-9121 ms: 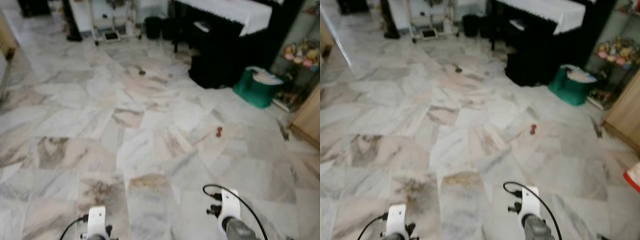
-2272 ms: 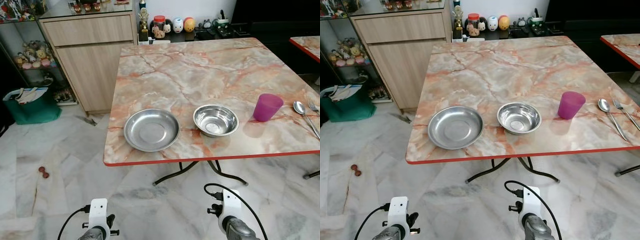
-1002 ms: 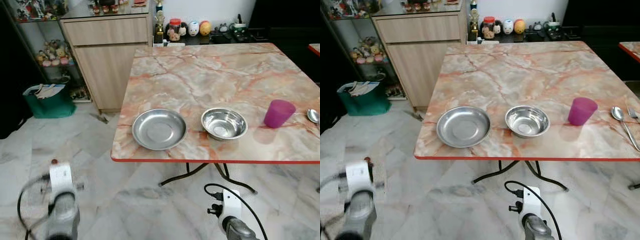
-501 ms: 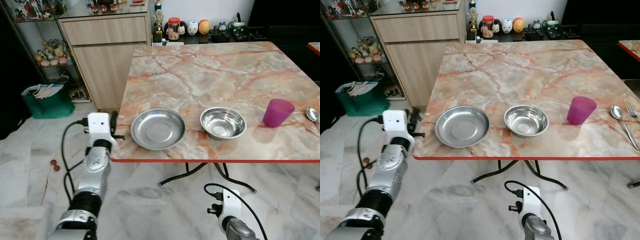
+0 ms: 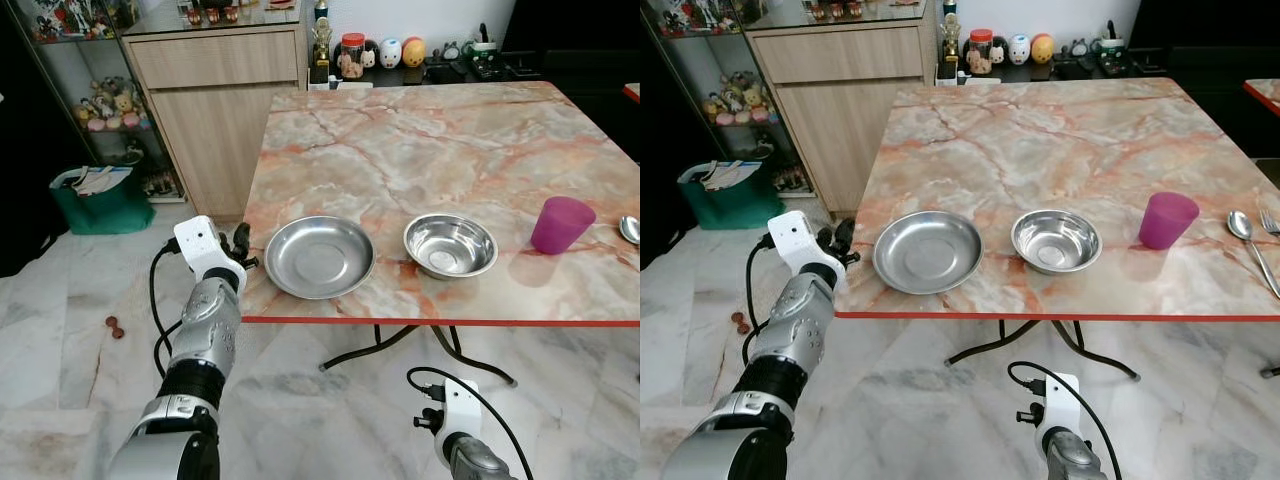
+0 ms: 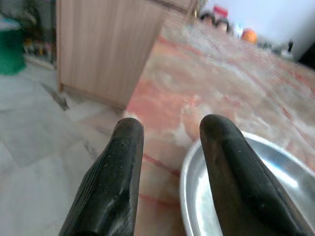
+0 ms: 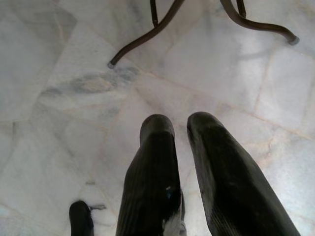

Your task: Setting the table

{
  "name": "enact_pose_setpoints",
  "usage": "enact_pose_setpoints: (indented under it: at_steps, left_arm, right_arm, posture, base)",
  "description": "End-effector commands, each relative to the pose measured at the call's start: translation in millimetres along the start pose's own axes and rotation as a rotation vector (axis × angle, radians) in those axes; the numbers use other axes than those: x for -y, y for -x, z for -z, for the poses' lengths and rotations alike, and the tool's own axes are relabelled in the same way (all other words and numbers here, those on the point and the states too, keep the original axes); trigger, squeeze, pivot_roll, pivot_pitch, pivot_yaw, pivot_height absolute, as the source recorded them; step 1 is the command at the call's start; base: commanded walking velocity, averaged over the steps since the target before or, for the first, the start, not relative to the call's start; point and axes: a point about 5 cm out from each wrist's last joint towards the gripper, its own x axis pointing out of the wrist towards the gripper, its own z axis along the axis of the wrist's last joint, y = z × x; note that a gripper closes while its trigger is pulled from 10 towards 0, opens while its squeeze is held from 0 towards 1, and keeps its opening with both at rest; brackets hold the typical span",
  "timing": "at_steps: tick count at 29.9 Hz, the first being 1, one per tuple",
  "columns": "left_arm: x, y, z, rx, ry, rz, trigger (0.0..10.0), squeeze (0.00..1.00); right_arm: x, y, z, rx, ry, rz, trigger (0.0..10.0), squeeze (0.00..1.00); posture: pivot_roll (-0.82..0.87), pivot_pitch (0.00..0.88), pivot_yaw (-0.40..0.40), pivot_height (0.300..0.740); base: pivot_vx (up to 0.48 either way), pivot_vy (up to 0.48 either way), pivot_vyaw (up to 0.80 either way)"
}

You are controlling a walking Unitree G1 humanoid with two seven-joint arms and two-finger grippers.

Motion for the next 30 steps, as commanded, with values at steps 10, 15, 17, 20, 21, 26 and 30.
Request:
enact_pose_setpoints:
  at_steps: [10,15,17,20,21,26,30]
  left_arm:
    - [-3.1,-1.1,14,-0.093,-0.106,-0.073,10.0,1.00]
    - [3.0,-2.8,15,-0.105,-0.090,-0.055,10.0,1.00]
    - [7.4,-4.1,16,-0.118,-0.082,-0.032,10.0,0.13]
    - [16.4,-4.5,20,-0.145,-0.074,0.027,10.0,0.00]
    - [17.9,-4.5,20,-0.150,-0.070,0.037,10.0,0.00]
    - [19.0,-4.4,23,-0.174,-0.067,0.048,10.0,0.00]
    - [16.3,-4.0,25,-0.179,-0.091,0.038,10.0,0.00]
  right_arm:
    - [-1.8,0.1,2,-0.011,-0.018,-0.002,10.0,0.00]
    - [-2.0,0.1,3,-0.012,-0.019,-0.003,10.0,0.00]
    - [-2.1,0.1,3,-0.012,-0.019,-0.003,10.0,0.00]
    - [-2.2,0.1,3,-0.012,-0.020,-0.002,10.0,0.00]
    - [-2.3,0.1,3,-0.012,-0.020,-0.002,10.0,0.00]
    - [-2.4,0.1,3,-0.014,-0.020,-0.003,10.0,0.00]
    - [-2.6,0.1,3,-0.014,-0.019,-0.005,10.0,0.00]
  posture:
    - [-0.05,0.000,0.068,0.740]
    - [-0.05,0.000,0.069,0.740]
    - [-0.05,0.000,0.069,0.740]
    - [-0.06,0.000,0.072,0.740]
    - [-0.06,0.000,0.072,0.740]
    - [-0.05,0.000,0.071,0.740]
    - [-0.05,0.000,0.071,0.740]
  base:
    - [0.000,0.000,0.00]
    - [0.000,0.000,0.00]
    - [0.000,0.000,0.00]
    - [0.000,0.000,0.00]
    - [0.000,0.000,0.00]
    - [0.000,0.000,0.00]
    - [0.000,0.000,0.00]
